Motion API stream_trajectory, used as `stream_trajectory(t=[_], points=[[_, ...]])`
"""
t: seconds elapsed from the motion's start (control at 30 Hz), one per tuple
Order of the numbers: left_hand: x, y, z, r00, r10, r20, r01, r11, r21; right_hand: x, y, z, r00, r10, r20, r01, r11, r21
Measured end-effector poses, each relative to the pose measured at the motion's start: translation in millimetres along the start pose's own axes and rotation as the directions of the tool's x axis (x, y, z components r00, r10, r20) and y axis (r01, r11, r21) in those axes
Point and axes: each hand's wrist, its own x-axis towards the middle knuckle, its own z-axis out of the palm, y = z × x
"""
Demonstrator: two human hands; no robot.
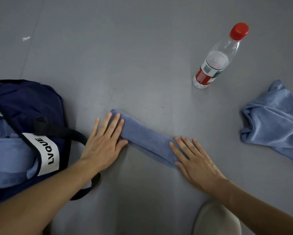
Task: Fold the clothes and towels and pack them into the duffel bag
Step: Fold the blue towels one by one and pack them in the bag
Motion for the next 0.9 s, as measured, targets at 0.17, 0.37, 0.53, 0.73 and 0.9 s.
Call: stream_trajectory(t=[0.17,0.37,0.53,0.73,0.9], points=[[59,9,-8,0.988,-0.143,0.049,0.146,0.987,-0.062,-16,-24,-2,0.997,-0.055,-0.059,0.06,0.994,0.092],[97,-3,-30,0.99,0.12,-0.07,-0.11,0.985,0.136,-13,-52,3,0.94,-0.339,0.034,0.334,0.936,0.109],[46,52,-14,0.969,0.157,-0.193,-0.174,0.982,-0.074,6,-49,2,0.955,-0.282,-0.093,0.293,0.946,0.138],[10,59,18,0.972,0.234,-0.026,-0.236,0.963,-0.129,18,-45,-5,0.943,-0.292,-0.157,0.321,0.924,0.209],[7,52,4,0.955,0.284,-0.085,-0.296,0.935,-0.195,35,-56,-20,0.973,-0.221,-0.07,0.231,0.892,0.389]])
